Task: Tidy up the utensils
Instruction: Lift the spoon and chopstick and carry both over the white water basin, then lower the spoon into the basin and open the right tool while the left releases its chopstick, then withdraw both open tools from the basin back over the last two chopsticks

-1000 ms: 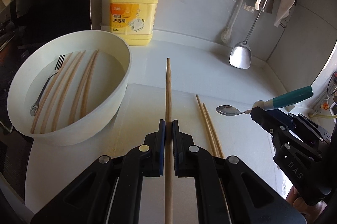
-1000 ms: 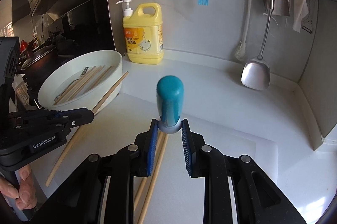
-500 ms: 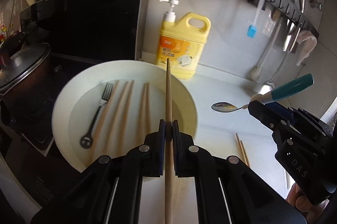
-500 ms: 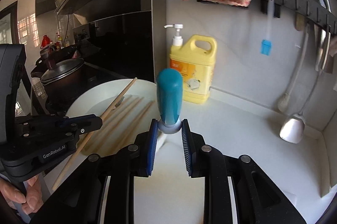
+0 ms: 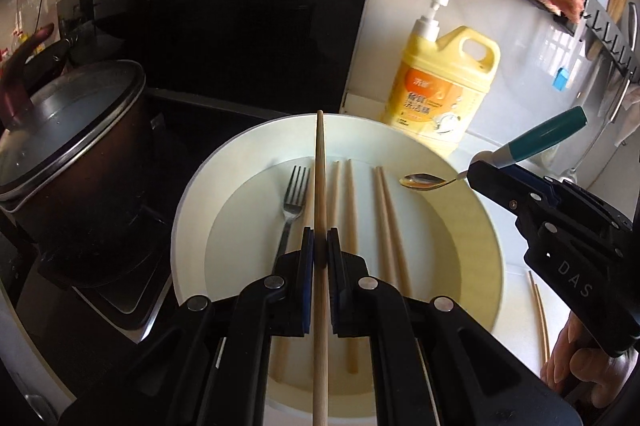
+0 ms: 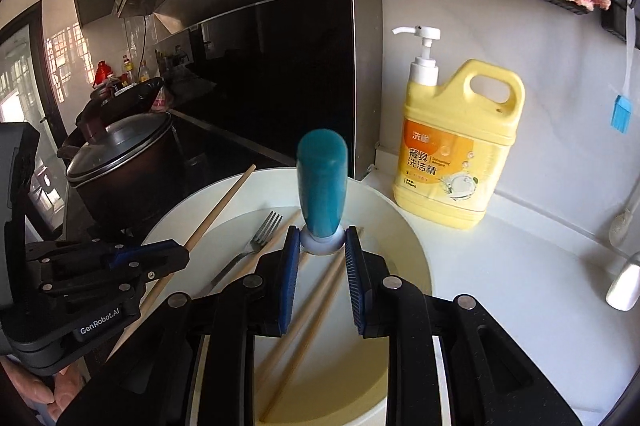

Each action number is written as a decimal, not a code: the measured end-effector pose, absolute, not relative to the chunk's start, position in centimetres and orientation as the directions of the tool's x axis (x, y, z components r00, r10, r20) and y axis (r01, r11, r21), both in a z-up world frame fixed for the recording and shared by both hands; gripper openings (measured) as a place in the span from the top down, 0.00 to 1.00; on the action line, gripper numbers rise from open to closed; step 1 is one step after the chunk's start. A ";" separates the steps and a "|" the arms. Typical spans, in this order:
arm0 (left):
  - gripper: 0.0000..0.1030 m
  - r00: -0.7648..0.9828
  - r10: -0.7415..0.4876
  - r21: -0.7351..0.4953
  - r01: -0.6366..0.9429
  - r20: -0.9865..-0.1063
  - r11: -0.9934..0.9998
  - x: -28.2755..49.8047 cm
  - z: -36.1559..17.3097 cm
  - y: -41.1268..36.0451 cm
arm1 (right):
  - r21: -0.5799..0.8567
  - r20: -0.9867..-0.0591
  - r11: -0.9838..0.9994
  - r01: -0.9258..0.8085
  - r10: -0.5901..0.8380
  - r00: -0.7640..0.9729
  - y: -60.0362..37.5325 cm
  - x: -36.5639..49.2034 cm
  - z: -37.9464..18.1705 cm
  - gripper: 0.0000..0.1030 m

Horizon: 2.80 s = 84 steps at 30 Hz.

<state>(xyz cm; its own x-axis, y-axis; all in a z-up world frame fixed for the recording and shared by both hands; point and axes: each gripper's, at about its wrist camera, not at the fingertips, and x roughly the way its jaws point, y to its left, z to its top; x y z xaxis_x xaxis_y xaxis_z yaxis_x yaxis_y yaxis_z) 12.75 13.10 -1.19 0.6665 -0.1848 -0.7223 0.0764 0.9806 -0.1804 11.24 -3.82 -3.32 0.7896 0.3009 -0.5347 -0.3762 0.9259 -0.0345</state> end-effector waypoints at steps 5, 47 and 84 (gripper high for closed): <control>0.93 0.653 -0.187 -0.186 0.072 -0.734 0.980 14.0 -2.2 14.1 | -0.040 -0.566 0.926 -0.376 0.289 0.772 -2.6 13.3 -4.1 0.79; 0.92 0.447 -0.229 -0.188 0.135 -0.865 0.973 17.4 -5.9 12.2 | 0.085 -0.857 0.939 -0.333 0.239 0.456 -1.2 17.4 -9.9 0.78; 0.06 0.621 -0.181 -0.044 0.229 -0.763 0.972 3.6 0.1 3.5 | 0.113 -0.748 0.992 0.053 0.050 0.661 -21.1 -5.2 -8.7 0.35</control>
<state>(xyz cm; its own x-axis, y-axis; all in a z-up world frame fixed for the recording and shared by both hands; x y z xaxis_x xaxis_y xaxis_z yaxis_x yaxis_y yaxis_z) 3.63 3.50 0.06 0.6210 -0.1811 -0.7626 0.2291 0.9724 -0.0443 -5.18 -21.14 -8.74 0.6613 0.0501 -0.7485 0.0526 0.9922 0.1129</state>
